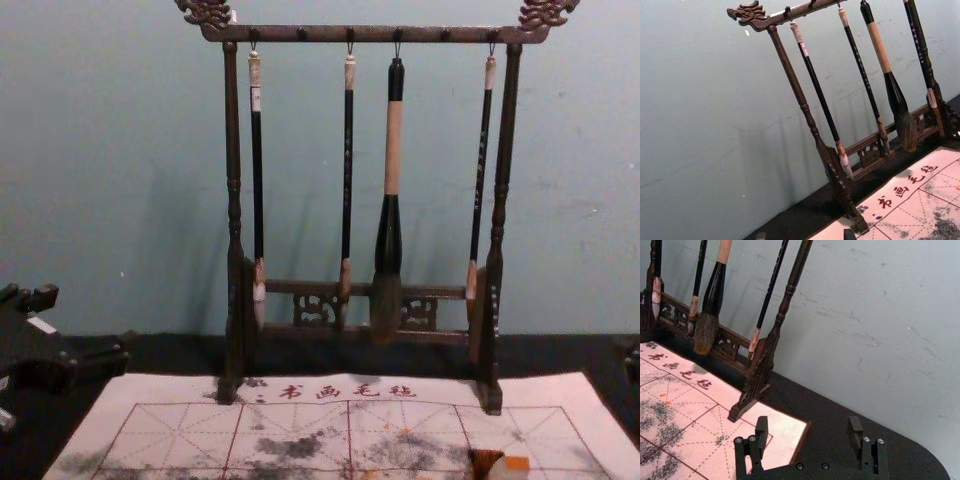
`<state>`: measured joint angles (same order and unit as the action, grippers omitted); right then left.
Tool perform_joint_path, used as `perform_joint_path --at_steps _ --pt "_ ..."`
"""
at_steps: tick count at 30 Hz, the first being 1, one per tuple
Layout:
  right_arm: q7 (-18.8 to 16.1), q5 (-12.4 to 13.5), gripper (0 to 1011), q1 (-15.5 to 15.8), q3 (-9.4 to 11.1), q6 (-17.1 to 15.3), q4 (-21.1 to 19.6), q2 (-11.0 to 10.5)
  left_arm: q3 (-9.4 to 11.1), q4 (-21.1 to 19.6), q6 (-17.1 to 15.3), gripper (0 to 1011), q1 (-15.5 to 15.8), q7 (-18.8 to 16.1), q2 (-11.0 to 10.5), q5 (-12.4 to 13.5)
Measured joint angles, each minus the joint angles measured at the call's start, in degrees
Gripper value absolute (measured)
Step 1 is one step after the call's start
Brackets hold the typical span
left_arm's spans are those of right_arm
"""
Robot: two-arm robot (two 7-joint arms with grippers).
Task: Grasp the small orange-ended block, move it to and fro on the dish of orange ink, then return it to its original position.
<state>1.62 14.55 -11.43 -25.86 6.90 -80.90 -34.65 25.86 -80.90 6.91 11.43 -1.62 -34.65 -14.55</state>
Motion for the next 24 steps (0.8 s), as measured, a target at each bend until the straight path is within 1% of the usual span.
perform_joint_path --at_steps 8,13,16,20,21,23,24 --pt "0.00 0.00 1000 0.00 0.00 0.00 0.00 0.00 0.00 0.00 0.00 1001 0.00 0.00 0.00 0.00" --pt "-1.98 0.52 1000 0.94 0.53 0.86 -0.86 -0.49 0.00 0.00 0.00 1001 0.00 0.00 0.00 0.00" --pt "-4.25 1.18 1000 2.30 0.94 1.84 -2.35 -1.56 0.00 0.00 0.00 1001 0.00 0.00 0.00 0.00" --pt "-7.36 2.15 1000 4.66 1.55 3.32 -4.67 -3.55 0.00 0.00 0.00 1001 0.00 0.00 0.00 0.00" --pt "-8.76 2.38 1000 5.85 1.70 4.30 -5.63 -4.59 0.00 0.00 0.00 1001 0.00 0.00 0.00 0.00" --pt "-10.14 2.42 1000 7.00 1.79 5.48 -6.43 -5.70 0.00 0.00 0.00 1001 0.00 0.00 0.00 0.00" --pt "-11.73 2.35 1000 8.14 1.78 7.17 -7.06 -6.84 0.00 0.00 0.00 1001 0.00 0.00 0.00 0.00"
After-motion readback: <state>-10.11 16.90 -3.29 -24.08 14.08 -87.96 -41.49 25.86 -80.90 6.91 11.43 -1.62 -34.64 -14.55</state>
